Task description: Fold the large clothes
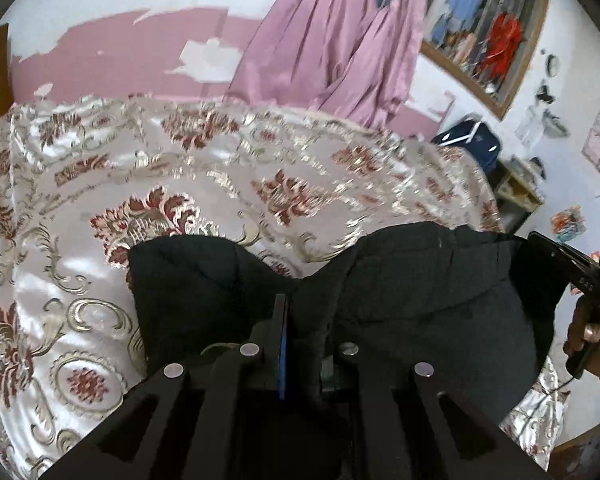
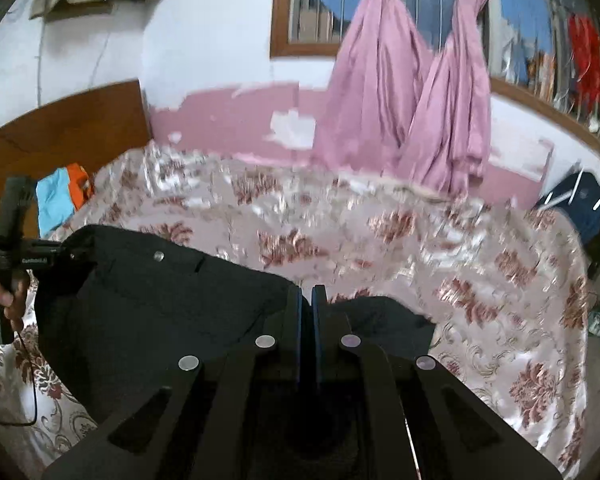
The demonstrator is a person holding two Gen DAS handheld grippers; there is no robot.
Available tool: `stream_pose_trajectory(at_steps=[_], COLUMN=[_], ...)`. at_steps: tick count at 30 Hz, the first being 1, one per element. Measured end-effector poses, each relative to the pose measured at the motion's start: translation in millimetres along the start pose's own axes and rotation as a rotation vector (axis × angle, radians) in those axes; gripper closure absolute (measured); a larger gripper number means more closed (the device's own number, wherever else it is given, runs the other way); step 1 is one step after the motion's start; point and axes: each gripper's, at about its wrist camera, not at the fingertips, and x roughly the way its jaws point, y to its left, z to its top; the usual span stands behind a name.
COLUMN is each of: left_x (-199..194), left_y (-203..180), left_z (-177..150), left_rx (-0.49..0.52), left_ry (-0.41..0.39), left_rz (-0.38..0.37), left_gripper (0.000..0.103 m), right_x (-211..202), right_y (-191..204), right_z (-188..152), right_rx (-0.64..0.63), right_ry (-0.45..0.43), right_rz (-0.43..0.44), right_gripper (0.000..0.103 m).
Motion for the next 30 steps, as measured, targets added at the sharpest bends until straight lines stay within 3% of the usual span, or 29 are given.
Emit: stream_pose_trajectory(at_steps=[6,8,12,15,18,20,22,25,26,28,30], left_x=[59,79,78,59,23,1,-24,-56,-63,-65,-50], left_y=[20,26,23,32,51,61,63,49,44,35,25], left_z=[10,10,17,25,37,42,43,26,17,-2,-14], left_rx=[-0.076,-0.108,-0.093,-0.138,-0.221,-0.254,-0.218,-0.069,-0.041,0.007,0.049], left_ry=[0.106,0.168,0.153,0.075,-0.065,-0.115,-0.161,-0.191,-0.188,-0.156,-0.095], left_rz=[0.038,0.061,0.078,0.029,0.033,0.044,0.061,0.091,0.086,0.023,0.003], left_gripper=[0.092,0.083,0.075,0.074,0.068,0.068,0.068,0.067,0.067,0.061,0.061], right_x=[85,115,148,138,120,111,99,69,55,32,21], right_y=[-27,-41,-59,-64,-71,-80,-89,-95,-95,-90,-77], right_z=[-10,-20,-34,-34,-29,-23,-19,-17,-17,-19,-26], right_rx=[0.080,0.130,0.192,0.206,0.211,0.231,0.265,0.274,0.259,0.223,0.166], right_ry=[0.168,0.227,0.303,0.266,0.207,0.188,0.166,0.095,0.060,0.011,-0.009], right_rz=[-0.010,-0.025,-0.084,-0.075,-0.075,-0.091,-0.087,-0.064,-0.069,-0.069,-0.023], right_gripper=[0.099,0.099,0.099,0.096,0.087,0.082,0.075,0.071,0.067,0.048,0.047])
